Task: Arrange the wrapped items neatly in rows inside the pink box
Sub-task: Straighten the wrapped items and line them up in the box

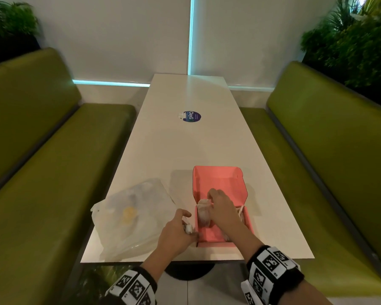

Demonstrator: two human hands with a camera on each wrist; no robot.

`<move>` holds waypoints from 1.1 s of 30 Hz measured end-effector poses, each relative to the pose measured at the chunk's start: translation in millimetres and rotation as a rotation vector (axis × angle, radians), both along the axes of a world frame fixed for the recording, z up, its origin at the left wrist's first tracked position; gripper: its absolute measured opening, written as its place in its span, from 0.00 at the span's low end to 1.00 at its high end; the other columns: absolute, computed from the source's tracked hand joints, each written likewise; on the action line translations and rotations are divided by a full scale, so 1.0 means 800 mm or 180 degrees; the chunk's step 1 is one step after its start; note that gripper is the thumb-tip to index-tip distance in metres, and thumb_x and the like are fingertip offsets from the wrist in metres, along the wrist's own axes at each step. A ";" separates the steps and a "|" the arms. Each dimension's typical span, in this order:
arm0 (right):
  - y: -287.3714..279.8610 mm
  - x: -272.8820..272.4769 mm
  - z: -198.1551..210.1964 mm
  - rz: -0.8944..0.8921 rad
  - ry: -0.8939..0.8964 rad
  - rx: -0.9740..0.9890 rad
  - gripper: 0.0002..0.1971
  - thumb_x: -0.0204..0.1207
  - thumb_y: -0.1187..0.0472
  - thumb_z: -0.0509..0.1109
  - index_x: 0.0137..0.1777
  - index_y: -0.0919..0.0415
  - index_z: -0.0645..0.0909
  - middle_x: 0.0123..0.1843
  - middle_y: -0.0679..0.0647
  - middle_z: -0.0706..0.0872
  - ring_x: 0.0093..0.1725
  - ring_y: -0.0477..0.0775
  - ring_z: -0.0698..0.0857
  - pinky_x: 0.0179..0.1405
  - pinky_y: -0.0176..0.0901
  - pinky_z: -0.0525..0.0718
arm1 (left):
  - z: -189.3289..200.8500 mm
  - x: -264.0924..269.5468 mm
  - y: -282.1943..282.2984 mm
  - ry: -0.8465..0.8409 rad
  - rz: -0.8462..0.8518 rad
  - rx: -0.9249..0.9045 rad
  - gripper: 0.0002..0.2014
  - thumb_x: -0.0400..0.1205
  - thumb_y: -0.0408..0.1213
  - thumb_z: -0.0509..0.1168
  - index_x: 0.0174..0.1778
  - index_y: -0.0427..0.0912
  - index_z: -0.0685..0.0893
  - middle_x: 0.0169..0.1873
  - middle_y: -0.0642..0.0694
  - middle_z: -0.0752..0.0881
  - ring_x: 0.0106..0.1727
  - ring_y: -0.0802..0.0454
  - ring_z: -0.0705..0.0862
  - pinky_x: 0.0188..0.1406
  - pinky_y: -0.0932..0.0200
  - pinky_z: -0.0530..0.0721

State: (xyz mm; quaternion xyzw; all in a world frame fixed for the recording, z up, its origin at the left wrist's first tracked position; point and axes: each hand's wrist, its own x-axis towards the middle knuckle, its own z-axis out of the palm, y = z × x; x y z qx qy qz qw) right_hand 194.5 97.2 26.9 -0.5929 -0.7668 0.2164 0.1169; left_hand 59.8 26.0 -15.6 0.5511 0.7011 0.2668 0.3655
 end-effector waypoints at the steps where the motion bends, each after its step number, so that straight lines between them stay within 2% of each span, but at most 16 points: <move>1: -0.001 0.001 0.000 -0.0082 0.0146 0.0068 0.12 0.73 0.73 0.60 0.55 0.63 0.73 0.50 0.57 0.77 0.45 0.57 0.77 0.34 0.41 0.69 | 0.001 0.001 0.000 0.0001 0.0009 -0.0016 0.28 0.69 0.44 0.77 0.60 0.53 0.70 0.38 0.53 0.80 0.41 0.52 0.82 0.44 0.56 0.82; 3: -0.003 0.003 0.002 -0.0193 0.0224 0.0125 0.13 0.72 0.76 0.59 0.54 0.62 0.71 0.49 0.56 0.74 0.41 0.55 0.73 0.30 0.41 0.66 | 0.003 0.001 0.000 0.0017 0.0020 -0.0044 0.28 0.70 0.45 0.77 0.60 0.53 0.69 0.40 0.53 0.79 0.42 0.52 0.81 0.44 0.59 0.81; 5: -0.007 0.005 0.006 -0.0118 -0.0032 0.0072 0.13 0.73 0.76 0.58 0.55 0.64 0.73 0.52 0.59 0.76 0.41 0.55 0.72 0.35 0.43 0.68 | 0.004 0.002 -0.001 0.0037 0.0020 -0.0061 0.28 0.70 0.44 0.76 0.61 0.52 0.69 0.41 0.52 0.79 0.43 0.53 0.81 0.43 0.60 0.79; 7: -0.014 0.004 0.009 0.0072 -0.0469 -0.0163 0.13 0.76 0.74 0.57 0.58 0.67 0.76 0.56 0.61 0.76 0.45 0.57 0.76 0.42 0.45 0.72 | 0.005 0.004 -0.002 0.0059 0.0026 -0.0049 0.28 0.71 0.43 0.76 0.63 0.50 0.70 0.40 0.52 0.80 0.41 0.53 0.81 0.41 0.61 0.78; 9: -0.024 0.001 0.010 0.0222 -0.0741 -0.0543 0.13 0.79 0.71 0.58 0.60 0.67 0.77 0.52 0.59 0.79 0.52 0.59 0.80 0.48 0.45 0.76 | 0.008 0.005 -0.004 0.0093 0.0044 -0.0062 0.28 0.72 0.44 0.75 0.64 0.49 0.70 0.39 0.52 0.79 0.40 0.53 0.80 0.40 0.62 0.77; 10: -0.030 0.000 0.010 0.0305 -0.0766 -0.0732 0.13 0.80 0.69 0.58 0.61 0.67 0.78 0.51 0.59 0.81 0.53 0.60 0.81 0.48 0.43 0.75 | 0.010 0.006 -0.005 0.0103 0.0052 -0.0078 0.29 0.72 0.46 0.76 0.65 0.49 0.69 0.39 0.52 0.79 0.40 0.52 0.80 0.39 0.62 0.77; 12: -0.037 -0.003 0.009 0.0534 -0.0682 -0.0878 0.14 0.79 0.65 0.62 0.63 0.64 0.77 0.56 0.61 0.84 0.57 0.61 0.83 0.48 0.43 0.74 | 0.013 0.008 -0.005 0.0106 0.0051 -0.0097 0.30 0.71 0.48 0.76 0.65 0.50 0.69 0.38 0.53 0.79 0.40 0.53 0.80 0.39 0.62 0.76; 16: -0.042 -0.010 0.008 0.0669 -0.0629 -0.0782 0.17 0.78 0.61 0.64 0.67 0.60 0.72 0.61 0.59 0.83 0.58 0.59 0.83 0.58 0.47 0.79 | 0.017 0.009 -0.005 0.0121 0.0013 -0.0147 0.31 0.71 0.47 0.76 0.67 0.51 0.68 0.40 0.53 0.79 0.41 0.53 0.81 0.40 0.62 0.78; 20: -0.036 -0.001 0.010 0.0537 -0.0730 -0.0759 0.14 0.79 0.63 0.61 0.63 0.59 0.77 0.59 0.57 0.83 0.58 0.59 0.83 0.59 0.48 0.80 | 0.020 0.007 -0.005 0.0123 0.0060 -0.0182 0.34 0.70 0.46 0.77 0.68 0.52 0.68 0.45 0.48 0.82 0.43 0.51 0.82 0.43 0.59 0.81; 22: -0.027 0.019 0.011 0.0257 -0.0769 -0.0474 0.14 0.79 0.66 0.60 0.61 0.57 0.80 0.59 0.56 0.81 0.57 0.58 0.82 0.56 0.47 0.80 | 0.021 0.006 -0.005 0.0102 0.0054 -0.0160 0.33 0.70 0.45 0.77 0.68 0.51 0.68 0.41 0.51 0.80 0.42 0.51 0.82 0.41 0.60 0.81; 26: -0.011 0.069 0.025 -0.0024 -0.0568 -0.0125 0.12 0.76 0.70 0.63 0.52 0.56 0.84 0.49 0.53 0.77 0.52 0.55 0.81 0.48 0.43 0.78 | 0.026 0.007 -0.006 0.0145 0.0007 -0.0049 0.28 0.72 0.46 0.76 0.64 0.54 0.70 0.38 0.55 0.78 0.40 0.54 0.80 0.34 0.65 0.76; 28: -0.006 0.086 0.030 0.0095 -0.0722 -0.0096 0.17 0.75 0.73 0.63 0.54 0.53 0.84 0.54 0.51 0.77 0.55 0.55 0.81 0.49 0.43 0.77 | 0.028 0.008 -0.008 0.0206 0.0025 0.0035 0.22 0.74 0.47 0.74 0.60 0.55 0.73 0.39 0.54 0.78 0.39 0.55 0.79 0.33 0.68 0.74; 30: -0.005 0.093 0.026 0.0344 -0.0944 -0.0139 0.23 0.75 0.73 0.62 0.58 0.45 0.84 0.60 0.46 0.75 0.58 0.55 0.80 0.48 0.41 0.72 | 0.026 0.009 -0.008 0.0291 0.0073 0.0170 0.15 0.75 0.47 0.72 0.55 0.56 0.78 0.36 0.56 0.80 0.37 0.58 0.79 0.32 0.70 0.73; 31: -0.006 0.093 0.021 0.0445 -0.0911 -0.0215 0.25 0.75 0.73 0.63 0.60 0.41 0.83 0.59 0.44 0.74 0.58 0.55 0.79 0.47 0.40 0.70 | 0.026 0.008 -0.009 0.0312 0.0100 0.0237 0.12 0.76 0.46 0.72 0.53 0.56 0.80 0.36 0.56 0.81 0.37 0.59 0.80 0.32 0.71 0.73; 33: -0.008 0.092 0.017 0.0593 -0.0634 -0.0352 0.27 0.74 0.71 0.65 0.62 0.37 0.81 0.54 0.42 0.72 0.56 0.54 0.77 0.49 0.40 0.73 | 0.024 0.008 -0.009 0.0328 0.0134 0.0329 0.08 0.77 0.44 0.71 0.50 0.55 0.84 0.39 0.57 0.85 0.40 0.60 0.81 0.33 0.76 0.71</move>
